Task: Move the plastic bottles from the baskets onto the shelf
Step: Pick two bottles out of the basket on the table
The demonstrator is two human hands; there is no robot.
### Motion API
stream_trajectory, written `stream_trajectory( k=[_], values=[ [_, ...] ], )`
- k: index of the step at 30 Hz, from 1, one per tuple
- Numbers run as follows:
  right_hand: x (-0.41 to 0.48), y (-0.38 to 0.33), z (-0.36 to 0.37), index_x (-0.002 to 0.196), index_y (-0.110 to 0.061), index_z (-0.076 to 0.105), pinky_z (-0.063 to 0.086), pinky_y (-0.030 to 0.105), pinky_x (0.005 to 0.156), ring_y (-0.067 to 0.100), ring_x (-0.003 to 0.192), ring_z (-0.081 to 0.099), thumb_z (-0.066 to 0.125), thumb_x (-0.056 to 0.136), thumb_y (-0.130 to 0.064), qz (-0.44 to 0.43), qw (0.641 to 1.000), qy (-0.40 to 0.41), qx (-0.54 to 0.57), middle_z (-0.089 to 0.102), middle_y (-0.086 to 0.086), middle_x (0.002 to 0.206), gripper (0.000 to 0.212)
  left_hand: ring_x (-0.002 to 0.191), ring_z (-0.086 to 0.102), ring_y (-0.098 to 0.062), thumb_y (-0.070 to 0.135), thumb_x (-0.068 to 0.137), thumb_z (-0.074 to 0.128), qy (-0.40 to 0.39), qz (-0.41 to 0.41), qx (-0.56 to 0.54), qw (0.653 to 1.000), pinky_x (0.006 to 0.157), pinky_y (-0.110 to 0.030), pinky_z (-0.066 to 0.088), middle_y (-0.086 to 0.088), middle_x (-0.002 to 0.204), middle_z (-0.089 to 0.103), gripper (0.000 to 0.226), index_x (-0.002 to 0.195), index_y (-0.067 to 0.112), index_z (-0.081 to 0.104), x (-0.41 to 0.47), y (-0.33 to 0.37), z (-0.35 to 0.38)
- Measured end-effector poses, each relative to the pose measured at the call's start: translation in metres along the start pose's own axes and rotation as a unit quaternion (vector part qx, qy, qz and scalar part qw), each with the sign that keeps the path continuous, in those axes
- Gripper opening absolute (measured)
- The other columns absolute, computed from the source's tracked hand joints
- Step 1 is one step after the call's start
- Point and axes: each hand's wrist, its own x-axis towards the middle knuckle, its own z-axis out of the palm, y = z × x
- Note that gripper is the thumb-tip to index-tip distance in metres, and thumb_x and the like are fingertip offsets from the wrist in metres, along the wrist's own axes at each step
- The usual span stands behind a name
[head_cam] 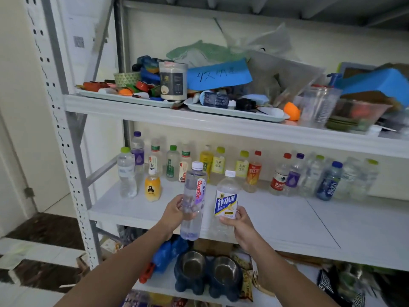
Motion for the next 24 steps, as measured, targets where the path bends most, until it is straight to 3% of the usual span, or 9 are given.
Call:
stream_trajectory(
  k=[6,14,17,21,24],
  values=[
    [0.057,0.012,0.025,0.116,-0.009,0.042,0.049,0.024,0.075,0.021,0.099,0.063,0.073,0.072,0.014,0.001,1.0,-0.024,-0.005,0.061,0.015,0.121,0.059,0.084,0.059,-0.011,-0.018,0.081,0.06,-0.009,0.014,0.055,0.998,0.06,-0.015,0.053,-0.008,0.102,0.062,0.034,0.101,0.008,0.053,0.058,-0.012,-0.018],
    [0.108,0.033,0.042,0.109,-0.009,0.039,0.054,0.02,0.061,0.02,0.087,0.062,0.066,0.069,0.026,0.021,1.0,0.007,-0.009,0.061,0.015,0.108,0.059,0.107,0.059,-0.025,-0.011,0.08,0.066,-0.043,0.006,0.098,0.994,0.085,-0.036,0.054,-0.014,0.119,0.06,0.046,0.118,0.008,0.05,0.111,-0.038,-0.043],
    [0.125,0.039,0.044,0.108,-0.009,0.039,0.055,0.024,0.064,0.022,0.087,0.062,0.063,0.068,0.03,0.031,0.999,0.009,0.001,0.06,0.015,0.107,0.061,0.112,0.058,-0.03,-0.012,0.079,0.066,-0.039,-0.007,0.097,0.994,0.092,-0.045,0.053,-0.015,0.12,0.059,0.048,0.12,0.007,0.049,0.126,-0.045,-0.054],
    [0.147,0.047,0.049,0.11,-0.009,0.039,0.049,0.046,0.086,0.032,0.1,0.059,0.063,0.066,0.031,0.042,0.999,0.001,0.015,0.059,0.021,0.114,0.064,0.112,0.057,-0.028,-0.01,0.082,0.065,-0.055,-0.011,0.082,0.995,0.089,-0.037,0.053,-0.014,0.121,0.058,0.044,0.119,0.007,0.048,0.144,-0.048,-0.062],
    [0.161,0.051,0.054,0.107,-0.01,0.042,0.05,0.046,0.082,0.033,0.096,0.061,0.064,0.064,0.032,0.047,0.999,0.002,0.01,0.061,0.021,0.111,0.064,0.109,0.059,-0.021,-0.006,0.084,0.066,-0.076,0.003,0.077,0.994,0.085,-0.028,0.054,-0.007,0.119,0.059,0.044,0.119,0.013,0.048,0.157,-0.047,-0.066]
  ],
)
